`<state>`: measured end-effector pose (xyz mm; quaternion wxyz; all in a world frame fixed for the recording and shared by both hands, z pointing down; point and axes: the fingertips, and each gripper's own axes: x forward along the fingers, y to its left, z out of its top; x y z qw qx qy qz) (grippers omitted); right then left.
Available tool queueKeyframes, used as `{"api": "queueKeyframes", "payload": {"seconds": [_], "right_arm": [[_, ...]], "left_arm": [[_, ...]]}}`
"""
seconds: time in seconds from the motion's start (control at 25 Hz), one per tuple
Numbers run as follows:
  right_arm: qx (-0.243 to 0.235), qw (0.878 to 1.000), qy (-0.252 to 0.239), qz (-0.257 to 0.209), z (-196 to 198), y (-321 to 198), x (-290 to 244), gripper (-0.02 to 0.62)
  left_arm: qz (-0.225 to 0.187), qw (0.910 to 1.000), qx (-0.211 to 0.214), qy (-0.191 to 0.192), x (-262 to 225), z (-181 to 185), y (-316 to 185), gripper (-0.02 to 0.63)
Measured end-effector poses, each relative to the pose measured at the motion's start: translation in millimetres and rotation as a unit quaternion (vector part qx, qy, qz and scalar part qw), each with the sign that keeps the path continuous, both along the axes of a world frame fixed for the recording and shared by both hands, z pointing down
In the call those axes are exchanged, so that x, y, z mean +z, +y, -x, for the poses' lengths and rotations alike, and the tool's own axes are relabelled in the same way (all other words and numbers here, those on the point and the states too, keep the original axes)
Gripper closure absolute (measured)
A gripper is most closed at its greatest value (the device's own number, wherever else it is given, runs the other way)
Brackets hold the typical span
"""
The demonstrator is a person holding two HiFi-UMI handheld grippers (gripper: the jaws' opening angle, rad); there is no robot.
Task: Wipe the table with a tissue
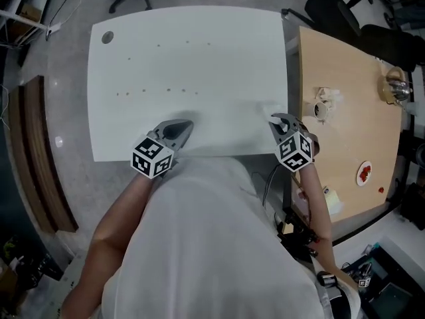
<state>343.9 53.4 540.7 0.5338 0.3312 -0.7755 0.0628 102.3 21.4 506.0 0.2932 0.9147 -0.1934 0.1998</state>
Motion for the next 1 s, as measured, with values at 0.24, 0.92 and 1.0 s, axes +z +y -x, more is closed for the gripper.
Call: {"api": "queueKeyframes", "payload": {"seconds": [0.24, 0.92, 1.0], "right_arm": [[0.039, 0.997, -0.068, -0.001, 49.4, -3.2, -1.8, 0.558], [0.043, 0.995, -0.066, 0.060, 154.0, -71.8, 57.8, 0.558], [0.032, 0.996, -0.041, 0.068, 159.6, -84.8, 63.6, 0.558]], "left_arm": [[-0.003, 0.9999, 0.001, 0.011, -0.3, 20.9, -0.8, 0.598], [0.004, 0.9948, -0.098, 0.026, 6.8, 131.6, -11.0, 0.598], [0.008, 0.9935, -0.110, 0.029, 8.8, 143.5, -13.5, 0.598]]}}
